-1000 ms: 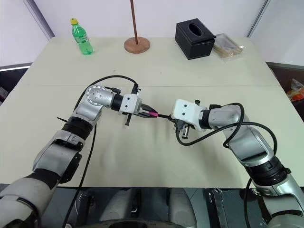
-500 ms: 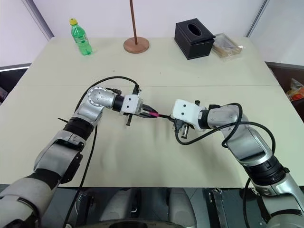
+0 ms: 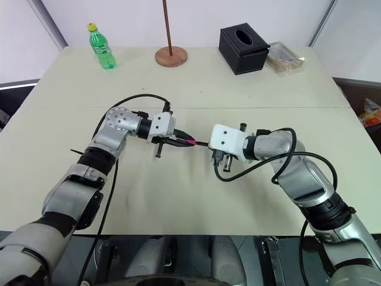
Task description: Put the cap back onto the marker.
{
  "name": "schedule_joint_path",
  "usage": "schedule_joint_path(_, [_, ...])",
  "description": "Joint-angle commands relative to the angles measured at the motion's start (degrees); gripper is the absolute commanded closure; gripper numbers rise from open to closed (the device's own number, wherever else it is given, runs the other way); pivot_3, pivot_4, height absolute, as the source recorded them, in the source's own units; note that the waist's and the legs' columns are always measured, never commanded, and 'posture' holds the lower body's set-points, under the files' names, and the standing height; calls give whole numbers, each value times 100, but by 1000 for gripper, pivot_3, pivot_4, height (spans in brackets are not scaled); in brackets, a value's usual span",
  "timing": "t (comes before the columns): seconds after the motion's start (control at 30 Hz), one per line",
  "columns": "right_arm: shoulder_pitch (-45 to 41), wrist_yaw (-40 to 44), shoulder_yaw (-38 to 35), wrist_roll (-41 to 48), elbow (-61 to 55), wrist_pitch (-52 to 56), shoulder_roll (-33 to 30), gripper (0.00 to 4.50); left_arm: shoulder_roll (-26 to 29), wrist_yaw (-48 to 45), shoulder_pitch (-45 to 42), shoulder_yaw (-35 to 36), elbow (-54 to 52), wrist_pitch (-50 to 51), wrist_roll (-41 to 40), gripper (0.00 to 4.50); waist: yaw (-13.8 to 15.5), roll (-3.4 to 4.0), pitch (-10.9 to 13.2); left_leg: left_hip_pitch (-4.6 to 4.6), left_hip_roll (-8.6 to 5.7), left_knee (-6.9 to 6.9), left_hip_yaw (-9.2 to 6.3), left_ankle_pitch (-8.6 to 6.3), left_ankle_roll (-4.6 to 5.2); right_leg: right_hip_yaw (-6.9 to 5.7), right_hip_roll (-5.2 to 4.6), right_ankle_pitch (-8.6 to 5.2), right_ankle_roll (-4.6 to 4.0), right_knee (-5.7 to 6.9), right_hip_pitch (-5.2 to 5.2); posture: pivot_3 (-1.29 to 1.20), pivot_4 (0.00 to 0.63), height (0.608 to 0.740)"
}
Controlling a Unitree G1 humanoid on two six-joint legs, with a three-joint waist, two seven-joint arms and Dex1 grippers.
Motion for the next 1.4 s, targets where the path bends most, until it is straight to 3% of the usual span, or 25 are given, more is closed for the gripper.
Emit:
schedule_joint_path(0.03, [-339,-110,-79,-84,-473,-315,94,4462,-137,-241,29,-151,-214,-83,-64,4500,0,0,0,0,0,0,0,0,0,0,0,0,0,0,0,0,150,740])
schedule_joint_path(0.8, [-292,141,-236,411,-762,507,384,4462,-275,321,-132,-201,181,-1459,378,4500,6,0,0,0,0,0,0,0,0,0,-1,0,0,0,0,0,150,740])
schedule_joint_path(1.4, [-496,223,96,244,-777,444,387,4462,-421,18,-166,-238,55,-1131,282,4500,2,0,0,0,-1,0,0,0,0,0,0,0,0,0,0,0,150,740])
